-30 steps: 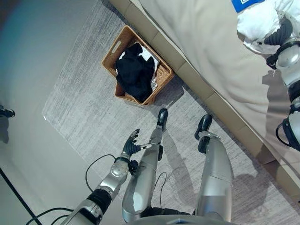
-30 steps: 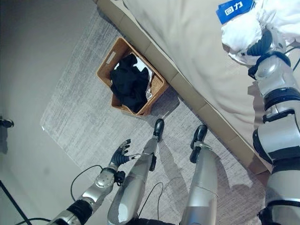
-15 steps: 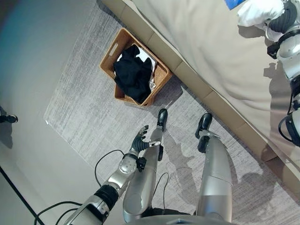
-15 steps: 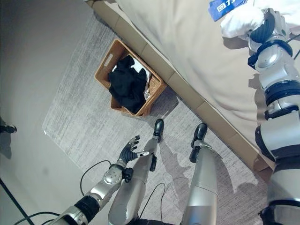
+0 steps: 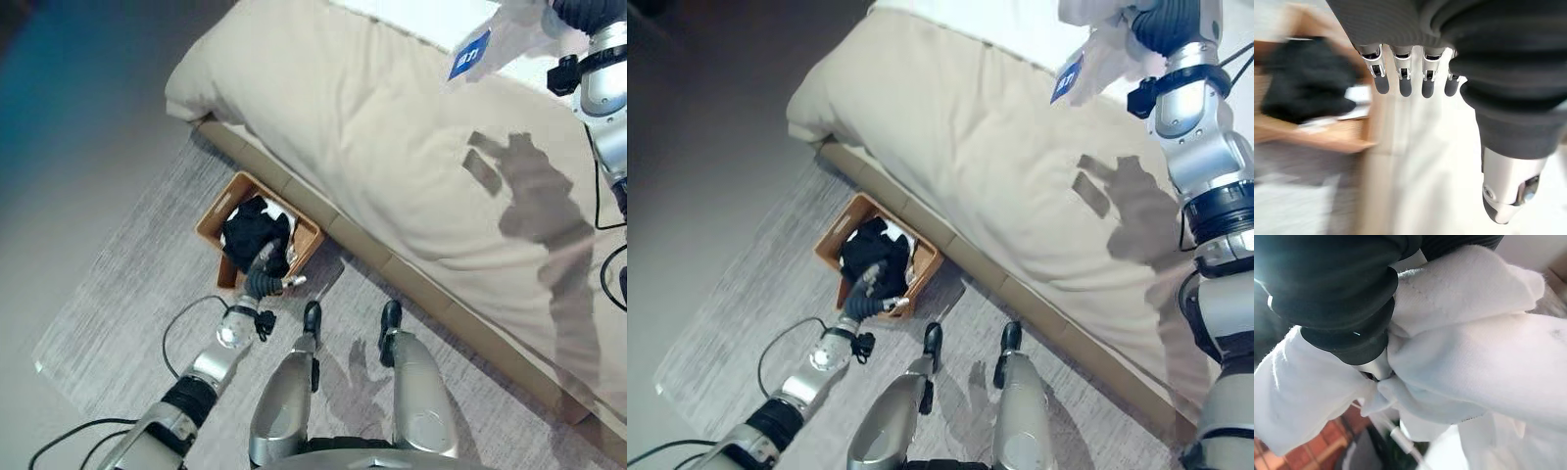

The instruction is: Pick up clothes into the bucket

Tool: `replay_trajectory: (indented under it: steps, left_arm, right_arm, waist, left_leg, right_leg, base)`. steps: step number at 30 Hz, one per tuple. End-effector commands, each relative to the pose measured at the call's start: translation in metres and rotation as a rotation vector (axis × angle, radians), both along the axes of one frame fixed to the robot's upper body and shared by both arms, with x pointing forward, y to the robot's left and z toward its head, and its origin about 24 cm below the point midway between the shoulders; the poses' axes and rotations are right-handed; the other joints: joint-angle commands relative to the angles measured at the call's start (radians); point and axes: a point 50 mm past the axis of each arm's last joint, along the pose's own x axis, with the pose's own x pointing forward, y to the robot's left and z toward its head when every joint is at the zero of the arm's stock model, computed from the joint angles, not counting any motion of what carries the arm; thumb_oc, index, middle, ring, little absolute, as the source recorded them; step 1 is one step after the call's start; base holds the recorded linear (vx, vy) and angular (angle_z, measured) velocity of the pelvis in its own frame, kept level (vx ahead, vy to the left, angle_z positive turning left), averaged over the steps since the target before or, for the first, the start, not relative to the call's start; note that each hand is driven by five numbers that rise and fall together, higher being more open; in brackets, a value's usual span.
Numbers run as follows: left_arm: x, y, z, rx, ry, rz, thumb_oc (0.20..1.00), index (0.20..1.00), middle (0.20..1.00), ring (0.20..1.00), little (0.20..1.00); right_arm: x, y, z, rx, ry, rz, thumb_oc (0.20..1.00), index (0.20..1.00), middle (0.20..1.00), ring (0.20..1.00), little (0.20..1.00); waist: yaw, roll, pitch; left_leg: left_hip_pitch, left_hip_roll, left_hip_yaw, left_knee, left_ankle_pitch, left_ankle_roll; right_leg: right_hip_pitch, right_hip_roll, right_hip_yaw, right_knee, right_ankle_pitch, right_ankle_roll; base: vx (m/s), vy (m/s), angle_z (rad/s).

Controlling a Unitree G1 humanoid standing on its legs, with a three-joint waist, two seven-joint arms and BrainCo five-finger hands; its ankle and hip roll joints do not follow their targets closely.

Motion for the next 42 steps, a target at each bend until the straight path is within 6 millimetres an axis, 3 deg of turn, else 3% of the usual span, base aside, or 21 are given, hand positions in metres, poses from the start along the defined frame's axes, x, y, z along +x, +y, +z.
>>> replay_trajectory:
  steps: [1, 2, 3, 6, 7, 8, 9, 10, 13, 16, 19, 24, 26, 29, 30, 35, 42]
  left_arm:
    - [0.000, -0.002, 0.030, -0.028, -0.132, -0.089, 1.000, 1.000, 1.000, 1.000, 1.000]
    - [0.000, -0.002, 0.030, -0.027, -0.132, -0.089, 1.000, 1.000, 1.000, 1.000, 1.000]
    - [0.005, -0.003, 0.050, -0.038, -0.199, -0.121, 1.000, 1.000, 1.000, 1.000, 1.000]
    - [0.013, -0.013, 0.076, -0.062, -0.276, -0.183, 1.000, 1.000, 1.000, 1.000, 1.000]
    - [0.013, -0.014, 0.076, -0.061, -0.274, -0.185, 1.000, 1.000, 1.000, 1.000, 1.000]
    - [0.015, -0.022, 0.092, -0.068, -0.320, -0.240, 1.000, 1.000, 1.000, 1.000, 1.000]
    - [0.015, -0.022, 0.092, -0.067, -0.320, -0.240, 1.000, 1.000, 1.000, 1.000, 1.000]
    - [0.017, -0.033, 0.109, -0.065, -0.368, -0.302, 1.000, 1.000, 1.000, 1.000, 1.000]
    - [0.015, -0.043, 0.117, -0.042, -0.382, -0.385, 1.000, 1.000, 1.000, 1.000, 1.000]
    - [0.014, -0.053, 0.124, 0.019, -0.385, -0.476, 1.000, 1.000, 1.000, 1.000, 1.000]
    - [0.014, -0.057, 0.123, 0.034, -0.373, -0.511, 1.000, 1.000, 1.000, 1.000, 1.000]
    - [0.013, -0.063, 0.107, 0.084, -0.312, -0.546, 1.000, 1.000, 1.000, 1.000, 1.000]
    - [0.014, -0.065, 0.095, 0.080, -0.269, -0.528, 1.000, 1.000, 1.000, 1.000, 1.000]
    - [0.014, -0.066, 0.088, 0.089, -0.251, -0.516, 1.000, 1.000, 1.000, 1.000, 1.000]
    - [0.015, -0.067, 0.079, 0.089, -0.225, -0.497, 1.000, 1.000, 1.000, 1.000, 1.000]
    - [0.017, -0.070, 0.065, 0.061, -0.180, -0.451, 1.000, 1.000, 1.000, 1.000, 1.000]
    - [0.019, -0.079, 0.067, 0.014, -0.190, -0.437, 1.000, 1.000, 1.000, 1.000, 1.000]
  right_arm:
    - [-0.005, 0.006, -0.016, -0.061, 0.051, 0.082, 0.200, 0.200, 0.200, 0.200, 0.200]
    - [-0.005, 0.006, -0.017, -0.060, 0.052, 0.081, 0.200, 0.200, 0.200, 0.200, 0.200]
    - [-0.005, 0.009, -0.032, -0.077, 0.110, 0.113, 0.200, 0.200, 0.200, 0.200, 0.200]
    - [-0.007, 0.019, -0.056, -0.092, 0.191, 0.184, 0.200, 0.200, 0.200, 0.200, 0.200]
    - [-0.007, 0.018, -0.057, -0.090, 0.193, 0.183, 0.200, 0.200, 0.200, 0.200, 0.200]
    - [-0.010, 0.021, -0.074, -0.093, 0.251, 0.219, 0.200, 0.200, 0.200, 0.200, 0.200]
    - [-0.010, 0.021, -0.074, -0.092, 0.251, 0.218, 0.200, 0.200, 0.200, 0.200, 0.200]
    - [-0.012, 0.030, -0.087, -0.102, 0.305, 0.278, 0.200, 0.200, 0.200, 0.200, 0.200]
    - [-0.017, 0.037, -0.105, -0.108, 0.387, 0.339, 0.200, 0.200, 0.200, 0.200, 0.200]
    - [-0.024, 0.050, -0.107, -0.145, 0.431, 0.432, 0.200, 0.200, 0.200, 0.200, 0.200]
    - [-0.030, 0.056, -0.109, -0.150, 0.445, 0.480, 0.200, 0.200, 0.200, 0.200, 0.200]
    - [-0.049, 0.081, -0.102, -0.163, 0.411, 0.657, 0.200, 0.200, 0.200, 0.200, 0.200]
    - [-0.060, 0.099, -0.096, -0.143, 0.368, 0.778, 0.200, 0.200, 0.200, 0.200, 0.200]
    - [-0.067, 0.109, -0.093, -0.122, 0.342, 0.847, 0.200, 0.200, 0.200, 0.200, 0.200]
    - [-0.075, 0.121, -0.090, -0.099, 0.307, 0.933, 0.200, 0.200, 0.200, 0.200, 0.200]
    - [-0.090, 0.146, -0.085, -0.040, 0.261, 1.113, 0.200, 0.200, 0.200, 0.200, 0.200]
    - [-0.101, 0.166, -0.089, -0.008, 0.297, 1.268, 0.200, 0.200, 0.200, 0.200, 0.200]
  waist:
    - [-0.020, -0.067, -0.157]
    - [-0.019, -0.067, -0.157]
    - [-0.030, -0.081, -0.201]
    - [-0.042, -0.101, -0.266]
    - [-0.040, -0.102, -0.265]
    - [-0.042, -0.115, -0.304]
    - [-0.041, -0.115, -0.303]
    - [-0.044, -0.125, -0.336]
    - [-0.038, -0.136, -0.373]
    - [-0.036, -0.141, -0.396]
    - [-0.034, -0.144, -0.403]
    - [-0.032, -0.148, -0.419]
    - [-0.030, -0.146, -0.425]
    - [-0.029, -0.145, -0.427]
    - [-0.029, -0.145, -0.427]
    - [-0.031, -0.141, -0.427]
    - [-0.033, -0.144, -0.422]
  left_leg:
    - [0.016, -0.021, 0.020, 0.021, -0.036, -0.005]
    - [0.016, -0.021, 0.020, 0.021, -0.036, -0.005]
    - [0.051, -0.017, 0.028, 0.015, -0.051, -0.003]
    - [0.099, -0.011, 0.043, 0.007, -0.072, 0.002]
    - [0.102, -0.011, 0.044, 0.006, -0.073, 0.002]
    - [0.131, -0.009, 0.053, 0.003, -0.087, 0.005]
    - [0.132, -0.009, 0.053, 0.002, -0.087, 0.005]
    - [0.154, -0.006, 0.062, -0.001, -0.098, 0.008]
    - [0.181, -0.004, 0.078, -0.007, -0.100, 0.013]
    - [0.203, 0.000, 0.092, -0.007, -0.109, 0.014]
    - [0.215, 0.001, 0.098, -0.004, -0.114, 0.014]
    - [0.242, 0.003, 0.105, -0.004, -0.121, 0.015]
    - [0.252, 0.005, 0.104, -0.008, -0.121, 0.015]
    - [0.257, 0.007, 0.103, -0.011, -0.121, 0.015]
    - [0.261, 0.008, 0.102, -0.012, -0.121, 0.016]
    - [0.270, 0.011, 0.102, -0.014, -0.121, 0.016]
    - [0.278, 0.015, 0.099, -0.018, -0.117, 0.015]
  right_leg:
    - [0.146, -0.015, 0.032, -0.112, 0.038, 0.068]
    - [0.147, -0.015, 0.032, -0.113, 0.038, 0.068]
    - [0.188, -0.012, 0.034, -0.142, 0.042, 0.071]
    - [0.244, -0.007, 0.039, -0.189, 0.049, 0.077]
    - [0.248, -0.007, 0.039, -0.192, 0.050, 0.077]
    - [0.286, -0.006, 0.040, -0.225, 0.057, 0.080]
    - [0.288, -0.006, 0.041, -0.226, 0.057, 0.080]
    - [0.316, -0.003, 0.043, -0.251, 0.064, 0.082]
    - [0.346, -0.003, 0.049, -0.288, 0.084, 0.084]
    - [0.369, -0.002, 0.056, -0.304, 0.087, 0.085]
    - [0.384, -0.002, 0.057, -0.307, 0.086, 0.085]
    - [0.411, 0.002, 0.057, -0.315, 0.082, 0.084]
    - [0.421, 0.003, 0.055, -0.319, 0.080, 0.083]
    - [0.428, 0.004, 0.051, -0.321, 0.078, 0.083]
    - [0.432, 0.006, 0.052, -0.322, 0.075, 0.082]
    - [0.441, 0.008, 0.051, -0.326, 0.073, 0.081]
    - [0.453, 0.008, 0.043, -0.322, 0.069, 0.079]
  base:
    - [0.13, 0.051, -0.18]
    - [0.12, 0.028, -0.10]
    - [0.10, 0.026, -0.10]
    - [0.11, 0.021, -0.15]
    - [0.11, 0.007, -0.18]
    - [0.07, 0.002, -0.13]
    - [0.12, 0.009, -0.20]
    - [0.06, 0.007, -0.22]
    - [0.03, 0.013, -0.19]
    - [0.03, 0.009, -0.14]
    - [0.03, 0.002, -0.05]
    - [0.03, -0.004, -0.04]
    - [0.00, 0.000, 0.00]
    - [0.00, 0.000, 0.00]
    - [0.00, 0.000, 0.00]
    - [0.00, 0.000, 0.00]
    - [0.00, 0.000, 0.00]
